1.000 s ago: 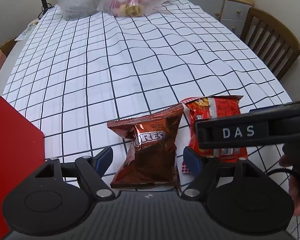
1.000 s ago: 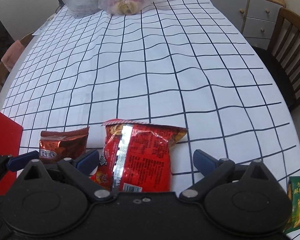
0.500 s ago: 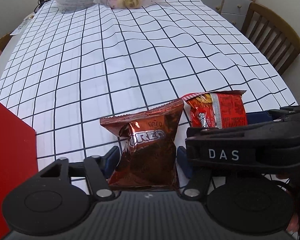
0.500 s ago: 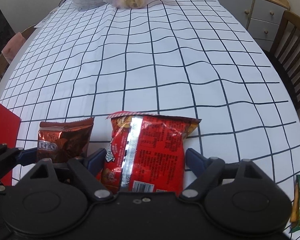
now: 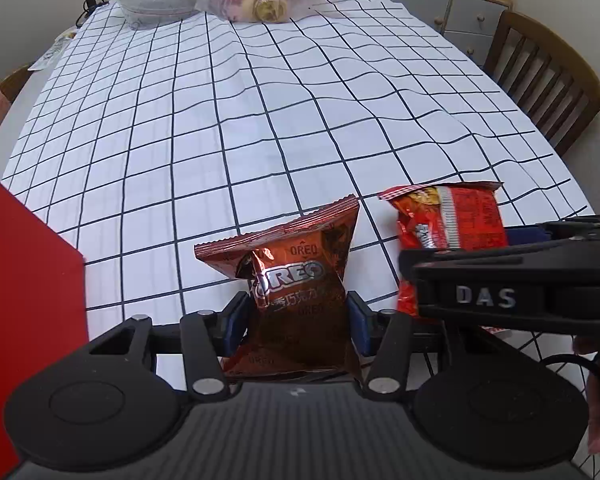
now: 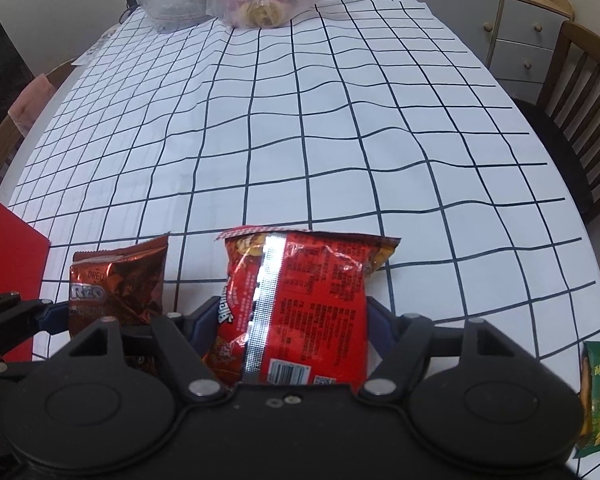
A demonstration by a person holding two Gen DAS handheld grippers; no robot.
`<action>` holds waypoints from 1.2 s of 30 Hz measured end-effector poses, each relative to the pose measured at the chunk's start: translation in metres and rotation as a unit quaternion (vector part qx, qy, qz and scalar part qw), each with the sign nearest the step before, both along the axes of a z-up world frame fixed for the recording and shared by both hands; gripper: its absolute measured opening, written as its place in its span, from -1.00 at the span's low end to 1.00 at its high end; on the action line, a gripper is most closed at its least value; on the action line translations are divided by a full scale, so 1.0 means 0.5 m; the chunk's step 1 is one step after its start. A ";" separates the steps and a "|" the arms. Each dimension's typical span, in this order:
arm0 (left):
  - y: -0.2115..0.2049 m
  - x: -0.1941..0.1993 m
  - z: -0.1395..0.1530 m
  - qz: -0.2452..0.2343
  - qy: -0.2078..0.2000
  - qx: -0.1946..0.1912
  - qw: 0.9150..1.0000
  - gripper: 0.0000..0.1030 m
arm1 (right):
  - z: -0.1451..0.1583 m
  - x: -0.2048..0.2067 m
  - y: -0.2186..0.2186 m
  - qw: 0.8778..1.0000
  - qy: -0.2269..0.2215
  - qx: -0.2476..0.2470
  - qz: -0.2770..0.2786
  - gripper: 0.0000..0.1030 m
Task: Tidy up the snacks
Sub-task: 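Lift the Oreo bag and red snack bag and carry both over the red box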
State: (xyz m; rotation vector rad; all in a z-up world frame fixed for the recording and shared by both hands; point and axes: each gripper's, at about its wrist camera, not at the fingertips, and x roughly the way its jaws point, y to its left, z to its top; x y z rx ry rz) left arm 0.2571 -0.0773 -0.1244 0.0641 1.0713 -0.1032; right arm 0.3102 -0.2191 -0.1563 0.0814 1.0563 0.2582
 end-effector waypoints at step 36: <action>0.190 -0.180 0.228 0.053 -0.056 -0.052 0.996 -0.02 | 0.242 -0.170 0.117 0.988 -0.076 0.020 0.133 0.40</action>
